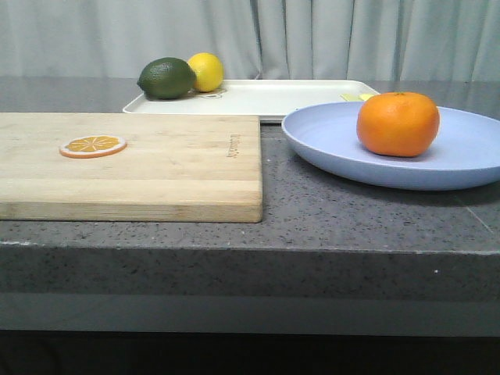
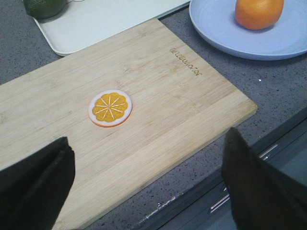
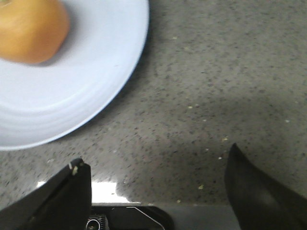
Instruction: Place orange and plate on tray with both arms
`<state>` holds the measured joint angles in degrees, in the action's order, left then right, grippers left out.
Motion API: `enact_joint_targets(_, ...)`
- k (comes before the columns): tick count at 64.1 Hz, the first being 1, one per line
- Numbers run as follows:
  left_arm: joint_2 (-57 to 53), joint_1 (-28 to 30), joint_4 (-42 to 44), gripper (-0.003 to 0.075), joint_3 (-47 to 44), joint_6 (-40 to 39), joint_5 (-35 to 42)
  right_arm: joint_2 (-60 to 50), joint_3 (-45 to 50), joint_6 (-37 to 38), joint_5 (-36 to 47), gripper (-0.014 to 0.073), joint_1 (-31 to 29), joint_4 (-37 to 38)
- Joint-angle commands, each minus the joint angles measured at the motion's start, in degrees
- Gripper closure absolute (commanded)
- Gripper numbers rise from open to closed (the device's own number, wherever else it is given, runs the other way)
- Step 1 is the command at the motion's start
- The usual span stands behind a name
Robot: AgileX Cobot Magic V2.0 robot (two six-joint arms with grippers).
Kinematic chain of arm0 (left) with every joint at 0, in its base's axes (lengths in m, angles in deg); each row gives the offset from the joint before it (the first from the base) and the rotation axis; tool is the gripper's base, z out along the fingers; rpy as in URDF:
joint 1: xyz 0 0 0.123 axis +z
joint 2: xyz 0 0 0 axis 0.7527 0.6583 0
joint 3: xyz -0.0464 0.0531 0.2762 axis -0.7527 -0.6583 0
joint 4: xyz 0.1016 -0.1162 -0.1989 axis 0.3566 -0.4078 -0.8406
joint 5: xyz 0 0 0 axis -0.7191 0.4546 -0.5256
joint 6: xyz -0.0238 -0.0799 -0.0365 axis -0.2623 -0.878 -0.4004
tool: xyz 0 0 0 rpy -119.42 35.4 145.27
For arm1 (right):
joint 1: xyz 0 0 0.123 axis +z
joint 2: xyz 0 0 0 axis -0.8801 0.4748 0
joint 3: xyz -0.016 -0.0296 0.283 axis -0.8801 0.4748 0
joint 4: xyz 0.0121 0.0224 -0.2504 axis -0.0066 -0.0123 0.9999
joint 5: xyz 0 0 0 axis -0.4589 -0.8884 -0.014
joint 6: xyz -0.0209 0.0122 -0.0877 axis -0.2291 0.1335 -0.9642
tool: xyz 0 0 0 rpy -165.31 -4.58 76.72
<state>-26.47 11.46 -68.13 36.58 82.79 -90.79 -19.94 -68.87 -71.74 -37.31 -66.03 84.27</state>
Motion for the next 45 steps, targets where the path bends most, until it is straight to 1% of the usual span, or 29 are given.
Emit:
enact_joint_targets(1, -0.1, 0.1, 0.8, 0.0113, 1.5, 0.0, 4.8, 3.4, -3.7, -1.4, -0.2, 0.0011, -5.4, -3.1)
enact_joint_targets(8, -0.1, 0.1, 0.8, 0.0113, 1.5, 0.0, 4.8, 7.2, -3.8, -5.6, -1.5, 0.0011, -10.8, -12.1)
enact_joint_targets(11, -0.1, 0.1, 0.8, 0.0113, 1.5, 0.0, 4.8, 8.7, -3.8, -7.8, -1.6, 0.0011, -12.3, -18.3)
enact_joint_targets(18, -0.1, 0.1, 0.8, 0.0113, 1.5, 0.0, 4.8, 11.1, -3.7, -12.3, -1.6, 0.0011, -13.1, -29.4)
enact_joint_targets(20, -0.1, 0.1, 0.8, 0.0113, 1.5, 0.0, 4.8, 11.7, -3.7, -13.5, -1.6, 0.0011, -12.9, -31.5)
enact_joint_targets(27, -0.1, 0.1, 0.8, 0.0113, 1.5, 0.0, 4.8, 13.8, -3.7, -14.0, -1.6, 0.0011, -12.8, -35.9)
enact_joint_targets(45, -0.1, 0.1, 0.8, 0.0113, 1.5, 0.0, 5.2, 17.6, -3.7, -14.0, 1.3, 0.0011, -12.8, -41.6)
